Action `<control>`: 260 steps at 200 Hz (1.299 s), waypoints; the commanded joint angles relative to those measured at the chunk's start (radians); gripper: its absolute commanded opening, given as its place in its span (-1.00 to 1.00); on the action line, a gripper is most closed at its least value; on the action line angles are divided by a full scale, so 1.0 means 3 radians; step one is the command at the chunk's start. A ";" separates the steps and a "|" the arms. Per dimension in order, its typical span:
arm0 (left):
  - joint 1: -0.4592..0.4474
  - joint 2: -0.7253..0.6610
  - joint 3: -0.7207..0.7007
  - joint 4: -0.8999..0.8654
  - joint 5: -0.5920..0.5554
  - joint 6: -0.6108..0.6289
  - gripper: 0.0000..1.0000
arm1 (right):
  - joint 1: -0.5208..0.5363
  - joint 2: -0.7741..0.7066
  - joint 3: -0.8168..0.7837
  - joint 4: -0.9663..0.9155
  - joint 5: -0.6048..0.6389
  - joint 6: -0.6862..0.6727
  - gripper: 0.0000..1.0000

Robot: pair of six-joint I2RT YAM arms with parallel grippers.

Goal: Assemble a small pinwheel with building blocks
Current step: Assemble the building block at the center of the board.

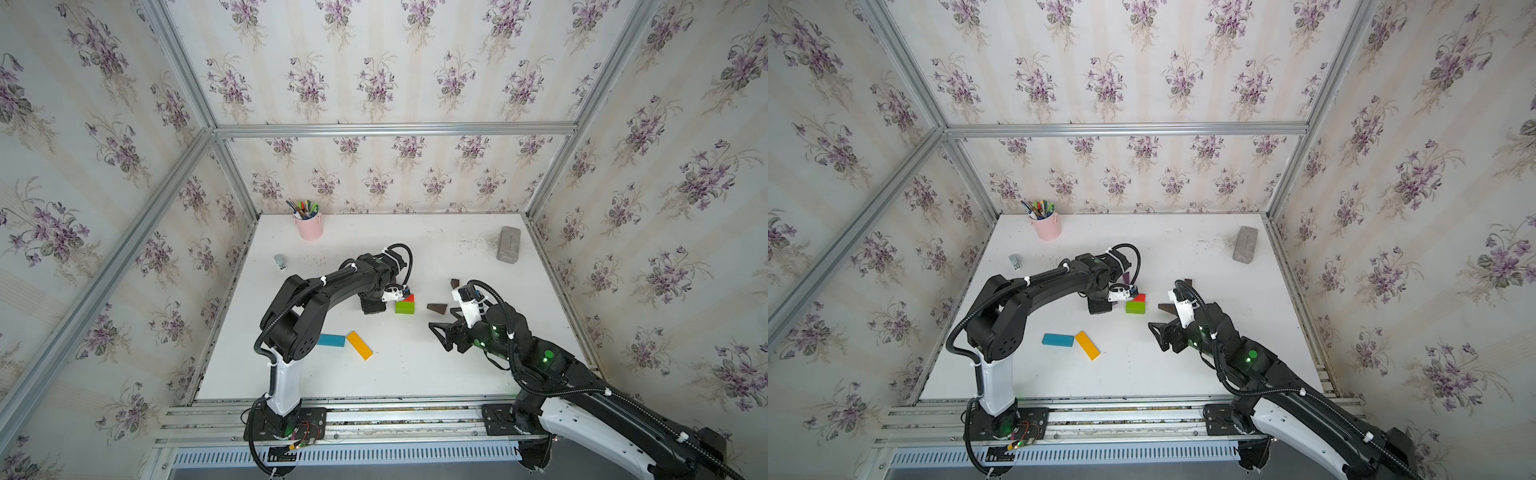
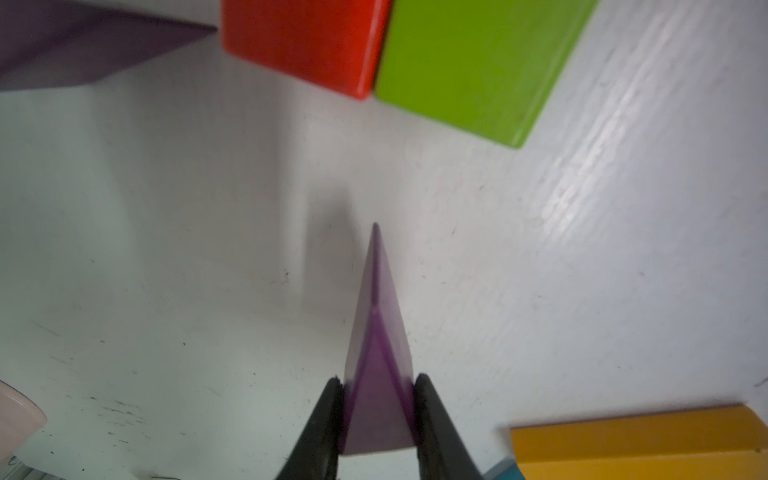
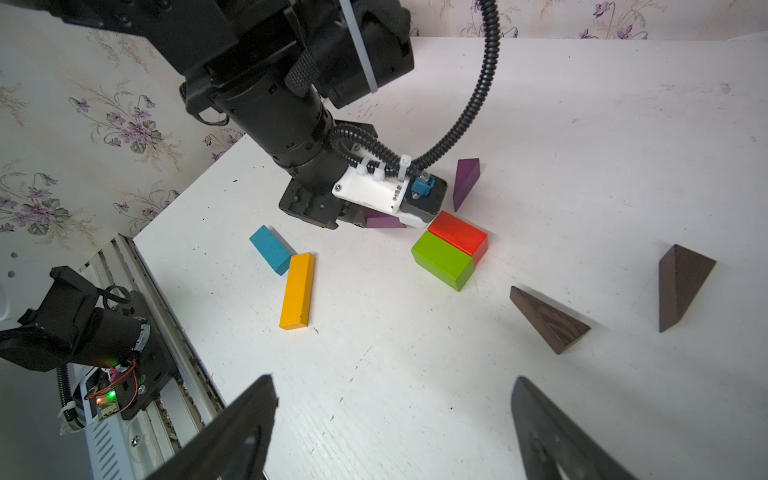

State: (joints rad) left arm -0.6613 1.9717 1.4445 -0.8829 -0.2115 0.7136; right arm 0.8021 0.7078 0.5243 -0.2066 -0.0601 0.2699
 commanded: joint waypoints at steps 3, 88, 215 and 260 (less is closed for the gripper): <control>-0.0019 0.0003 0.0007 -0.0080 0.0053 -0.0100 -0.61 | 0.0005 0.0011 0.0006 0.0019 0.0053 0.0035 0.77; -0.0066 0.0039 0.0024 -0.0072 0.0099 -0.0210 -0.61 | 0.0005 -0.0002 -0.0014 0.0037 0.0030 0.0031 0.78; -0.0085 0.0104 0.0098 -0.0078 0.0122 -0.0218 -0.59 | -0.0002 -0.0145 -0.0081 0.0090 0.0033 0.0036 0.79; -0.0043 0.0158 0.0158 -0.0084 0.0149 -0.0268 -0.59 | -0.0029 -0.0188 -0.0096 0.0090 0.0047 0.0041 0.79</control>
State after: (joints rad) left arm -0.6819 2.0151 1.4796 -0.8967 -0.1810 0.6476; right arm 0.7963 0.6632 0.4988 -0.2016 -0.0494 0.2703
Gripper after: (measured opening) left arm 0.276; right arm 0.895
